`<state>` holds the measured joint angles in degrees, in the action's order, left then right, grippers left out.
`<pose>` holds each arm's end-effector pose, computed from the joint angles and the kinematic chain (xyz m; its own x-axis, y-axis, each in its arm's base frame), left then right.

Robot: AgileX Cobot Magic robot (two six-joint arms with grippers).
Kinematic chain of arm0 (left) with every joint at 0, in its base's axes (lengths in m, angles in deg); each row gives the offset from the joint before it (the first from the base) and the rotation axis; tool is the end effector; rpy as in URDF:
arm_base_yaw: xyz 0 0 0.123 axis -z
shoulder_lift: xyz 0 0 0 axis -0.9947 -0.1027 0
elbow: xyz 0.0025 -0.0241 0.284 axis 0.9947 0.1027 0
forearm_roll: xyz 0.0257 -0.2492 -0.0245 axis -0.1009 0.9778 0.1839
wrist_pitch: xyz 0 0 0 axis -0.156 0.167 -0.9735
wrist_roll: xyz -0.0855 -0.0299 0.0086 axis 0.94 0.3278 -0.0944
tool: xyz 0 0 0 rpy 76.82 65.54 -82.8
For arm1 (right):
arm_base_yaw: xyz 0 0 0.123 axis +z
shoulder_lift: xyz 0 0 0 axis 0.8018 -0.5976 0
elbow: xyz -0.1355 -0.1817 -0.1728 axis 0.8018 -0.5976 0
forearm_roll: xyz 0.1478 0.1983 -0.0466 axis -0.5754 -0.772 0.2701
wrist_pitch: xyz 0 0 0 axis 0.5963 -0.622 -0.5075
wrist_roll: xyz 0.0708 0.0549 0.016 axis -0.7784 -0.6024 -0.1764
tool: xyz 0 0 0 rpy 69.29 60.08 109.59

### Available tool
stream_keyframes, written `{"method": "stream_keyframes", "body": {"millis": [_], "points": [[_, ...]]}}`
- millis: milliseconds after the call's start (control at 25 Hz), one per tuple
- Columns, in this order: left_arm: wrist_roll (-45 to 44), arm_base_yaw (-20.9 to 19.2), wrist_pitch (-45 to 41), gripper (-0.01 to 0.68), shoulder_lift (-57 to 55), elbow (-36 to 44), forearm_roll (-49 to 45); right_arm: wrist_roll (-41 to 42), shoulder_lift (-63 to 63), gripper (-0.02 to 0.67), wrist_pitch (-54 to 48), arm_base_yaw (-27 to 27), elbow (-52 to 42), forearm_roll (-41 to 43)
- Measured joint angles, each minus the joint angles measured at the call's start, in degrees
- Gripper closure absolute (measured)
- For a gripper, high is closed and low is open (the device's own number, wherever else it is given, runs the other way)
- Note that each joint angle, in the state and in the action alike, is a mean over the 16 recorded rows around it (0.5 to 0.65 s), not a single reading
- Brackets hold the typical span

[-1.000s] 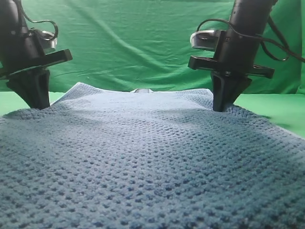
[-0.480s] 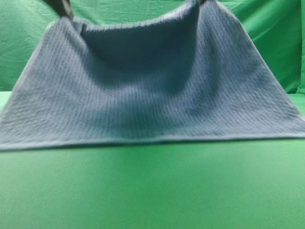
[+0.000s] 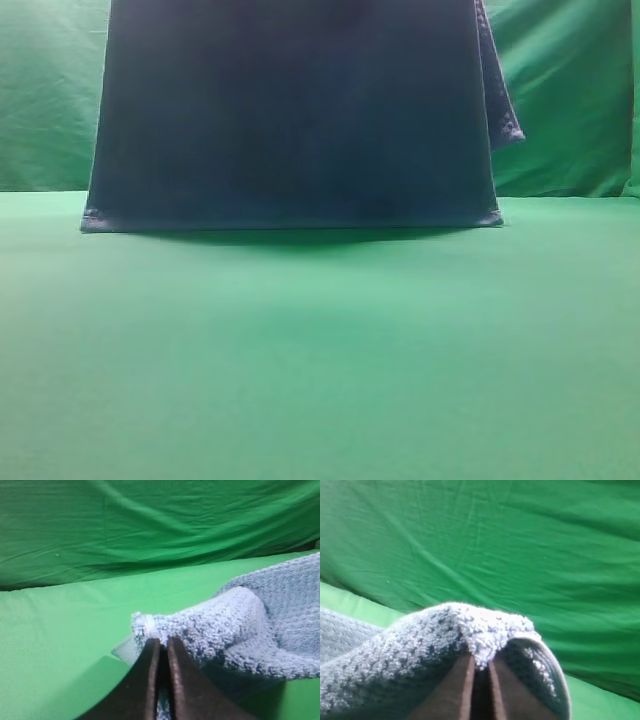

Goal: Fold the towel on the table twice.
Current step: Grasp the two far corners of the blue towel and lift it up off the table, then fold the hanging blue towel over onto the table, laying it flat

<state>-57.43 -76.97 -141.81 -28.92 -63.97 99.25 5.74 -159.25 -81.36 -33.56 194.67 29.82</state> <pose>0.4400 -0.0794 0.4292 -0.6385 0.0058 -0.7696 0.2782 0.9341 -0.2238 0.4291 0.1567 0.4226 -0.4428 -0.2927 -0.8475 -0.4185 0.9034 -0.0934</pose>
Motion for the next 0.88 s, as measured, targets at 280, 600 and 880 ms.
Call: {"method": "stream_keyframes", "body": {"millis": [280,600,880], "points": [[1.3,0.0,-1.2,0.673,1.6,4.7,-1.2,-4.0,1.7,0.649,-6.7,0.0,-3.2,4.3],[1.5,0.7,2.8,0.673,9.3,19.4,-1.4,-5.9,8.6,0.649,-6.7,-0.1,-16.5,5.5],[1.4,2.8,11.6,0.673,21.4,40.1,-1.3,-5.9,18.8,0.649,-1.5,-0.1,-33.7,4.9]]}}
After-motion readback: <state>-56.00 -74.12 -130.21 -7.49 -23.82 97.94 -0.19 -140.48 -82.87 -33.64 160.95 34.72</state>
